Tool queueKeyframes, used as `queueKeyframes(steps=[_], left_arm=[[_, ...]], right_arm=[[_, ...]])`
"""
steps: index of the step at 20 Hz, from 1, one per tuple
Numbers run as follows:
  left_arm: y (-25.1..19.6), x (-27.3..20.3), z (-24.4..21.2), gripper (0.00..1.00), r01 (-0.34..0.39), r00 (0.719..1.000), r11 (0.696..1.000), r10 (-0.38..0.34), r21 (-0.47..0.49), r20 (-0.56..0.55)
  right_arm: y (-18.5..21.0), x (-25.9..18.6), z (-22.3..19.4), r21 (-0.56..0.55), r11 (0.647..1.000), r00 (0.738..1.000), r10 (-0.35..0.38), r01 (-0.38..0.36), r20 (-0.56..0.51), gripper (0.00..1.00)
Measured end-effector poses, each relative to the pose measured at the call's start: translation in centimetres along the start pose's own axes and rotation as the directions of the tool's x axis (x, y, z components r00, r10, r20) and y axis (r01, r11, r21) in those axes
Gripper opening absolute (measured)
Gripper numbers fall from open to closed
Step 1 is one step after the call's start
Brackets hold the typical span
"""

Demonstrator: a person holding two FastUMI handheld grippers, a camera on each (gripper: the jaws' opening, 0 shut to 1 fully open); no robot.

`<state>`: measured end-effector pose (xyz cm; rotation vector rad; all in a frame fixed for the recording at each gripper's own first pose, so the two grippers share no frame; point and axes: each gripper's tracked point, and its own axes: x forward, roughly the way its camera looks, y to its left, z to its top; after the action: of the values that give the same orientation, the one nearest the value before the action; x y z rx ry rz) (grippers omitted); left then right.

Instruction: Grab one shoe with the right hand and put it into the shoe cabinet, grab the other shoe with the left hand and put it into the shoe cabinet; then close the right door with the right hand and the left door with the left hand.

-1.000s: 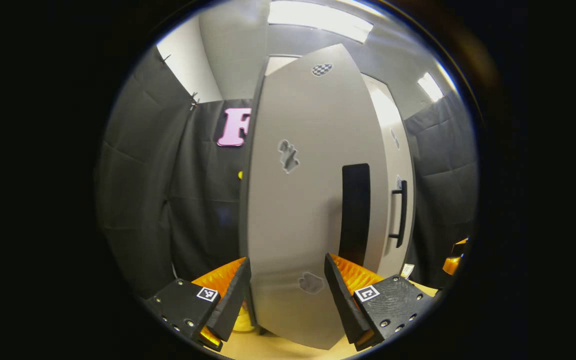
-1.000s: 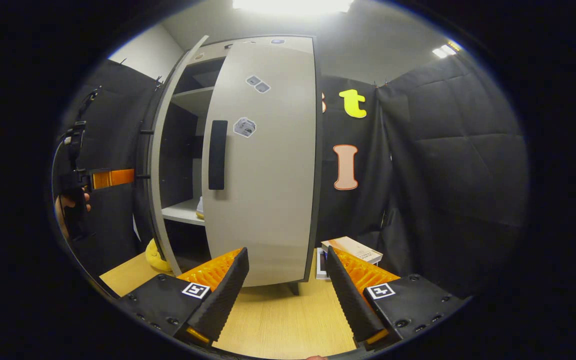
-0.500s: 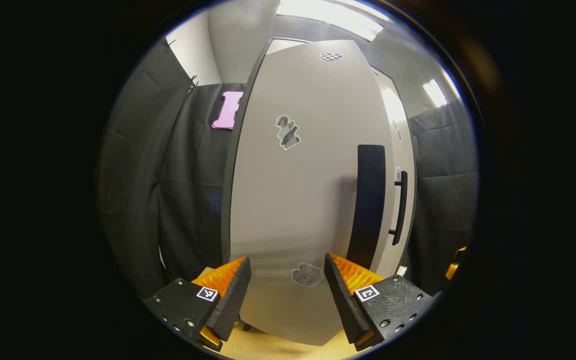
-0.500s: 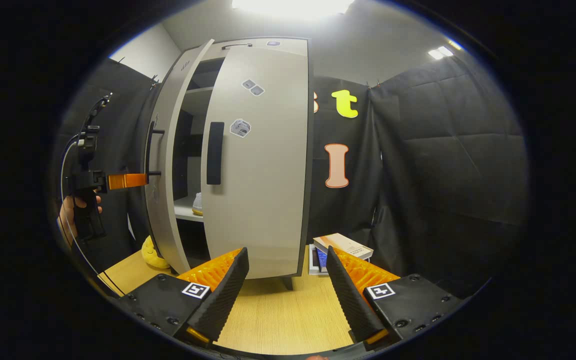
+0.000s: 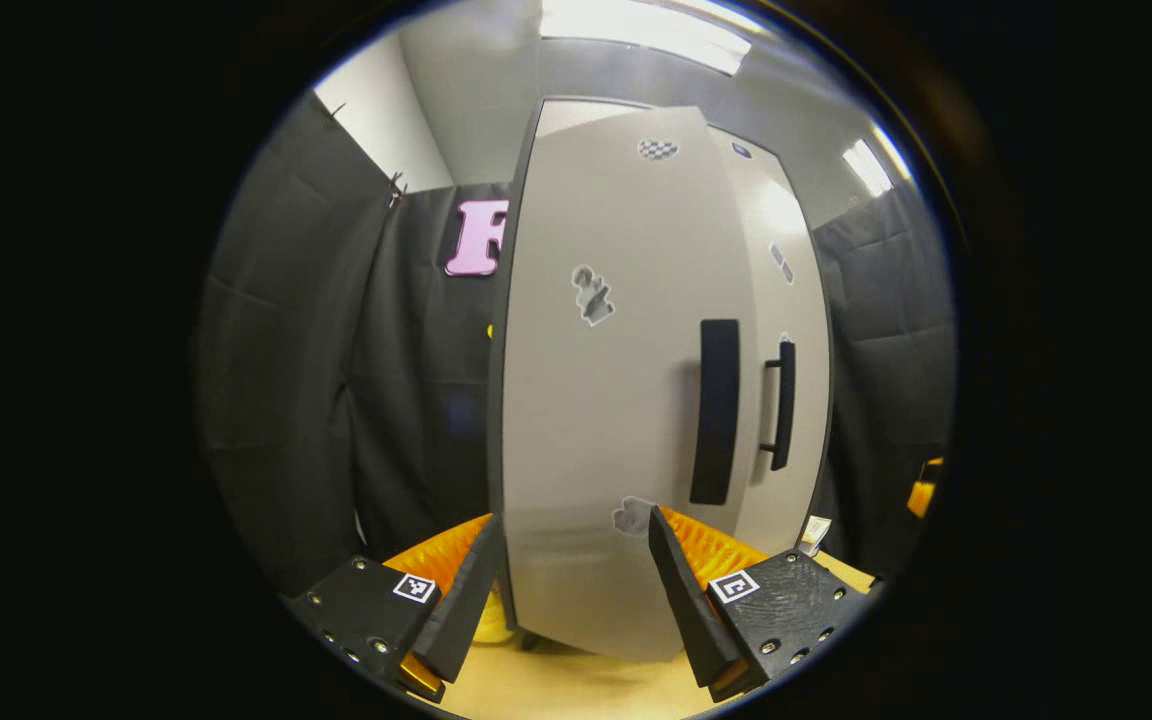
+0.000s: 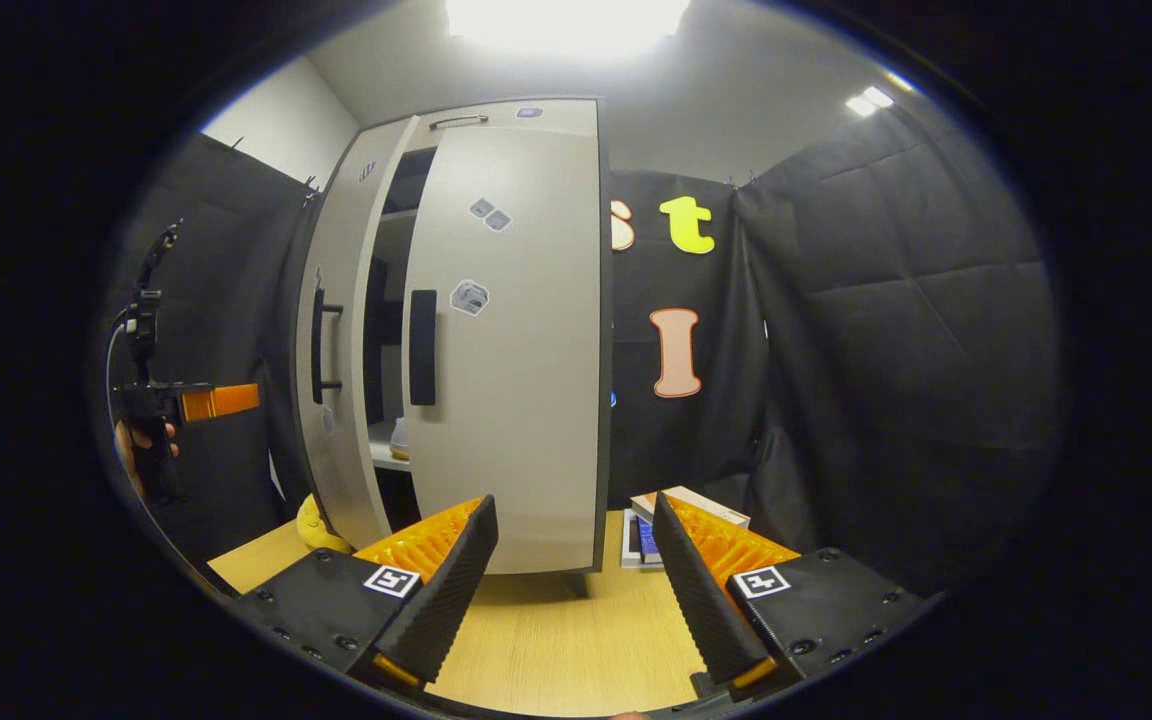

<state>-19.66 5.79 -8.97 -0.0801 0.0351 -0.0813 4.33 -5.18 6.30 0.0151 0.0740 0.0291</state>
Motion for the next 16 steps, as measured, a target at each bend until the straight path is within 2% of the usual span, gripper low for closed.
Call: queueKeyframes(steps=[2,8,16], left_arm=[[0.5,-3.0,0.5,0.80,-0.030,1.000,0.999,0.029,0.026,0.008],[0.1,-9.6,2.0,0.80,-0.079,0.997,0.995,0.078,0.063,0.026],[0.7,-16.4,-0.6,0.80,-0.114,0.993,0.990,0.114,0.078,0.000]], right_arm=[[-0.1,-0.5,0.4,-0.001,0.999,0.999,0.033,-0.033,0.010,0.98],[-1.2,-2.7,0.9,0.012,0.998,0.997,0.064,-0.065,0.039,0.98],[-0.9,-5.8,0.8,0.012,0.997,0.995,0.077,-0.078,0.063,0.97]])
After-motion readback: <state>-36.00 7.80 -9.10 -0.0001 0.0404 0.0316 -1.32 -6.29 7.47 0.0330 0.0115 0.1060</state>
